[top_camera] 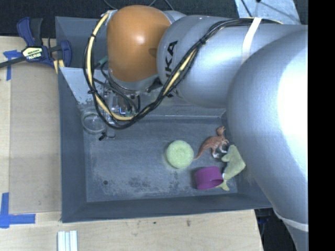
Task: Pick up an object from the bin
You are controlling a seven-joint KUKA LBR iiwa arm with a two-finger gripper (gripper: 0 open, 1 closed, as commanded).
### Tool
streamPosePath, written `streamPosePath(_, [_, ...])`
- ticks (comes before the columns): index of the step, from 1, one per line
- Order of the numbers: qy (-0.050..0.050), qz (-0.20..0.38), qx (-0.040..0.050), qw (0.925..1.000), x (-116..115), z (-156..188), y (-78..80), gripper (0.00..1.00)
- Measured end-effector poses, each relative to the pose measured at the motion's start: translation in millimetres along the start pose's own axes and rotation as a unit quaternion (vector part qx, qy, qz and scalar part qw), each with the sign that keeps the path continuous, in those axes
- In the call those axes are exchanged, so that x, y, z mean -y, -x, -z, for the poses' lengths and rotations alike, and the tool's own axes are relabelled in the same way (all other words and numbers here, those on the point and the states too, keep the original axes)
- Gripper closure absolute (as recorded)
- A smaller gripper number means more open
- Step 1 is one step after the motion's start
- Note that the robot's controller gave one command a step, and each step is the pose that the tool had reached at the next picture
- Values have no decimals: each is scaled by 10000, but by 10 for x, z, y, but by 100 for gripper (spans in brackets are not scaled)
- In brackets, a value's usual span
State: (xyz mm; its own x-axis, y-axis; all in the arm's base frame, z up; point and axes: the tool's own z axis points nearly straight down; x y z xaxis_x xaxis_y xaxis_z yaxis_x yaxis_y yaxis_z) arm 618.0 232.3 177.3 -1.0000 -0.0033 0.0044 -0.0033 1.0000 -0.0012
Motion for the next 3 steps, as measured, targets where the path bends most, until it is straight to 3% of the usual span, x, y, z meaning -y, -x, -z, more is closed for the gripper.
streamPosePath(1, [10, -17, 35, 10000, 12, 56, 15, 0])
streamPosePath(2, [19, -84, 53, 9999, -77, -784, 55, 0])
streamPosePath(3, [8, 60, 27, 10000, -99, -865, 62, 0])
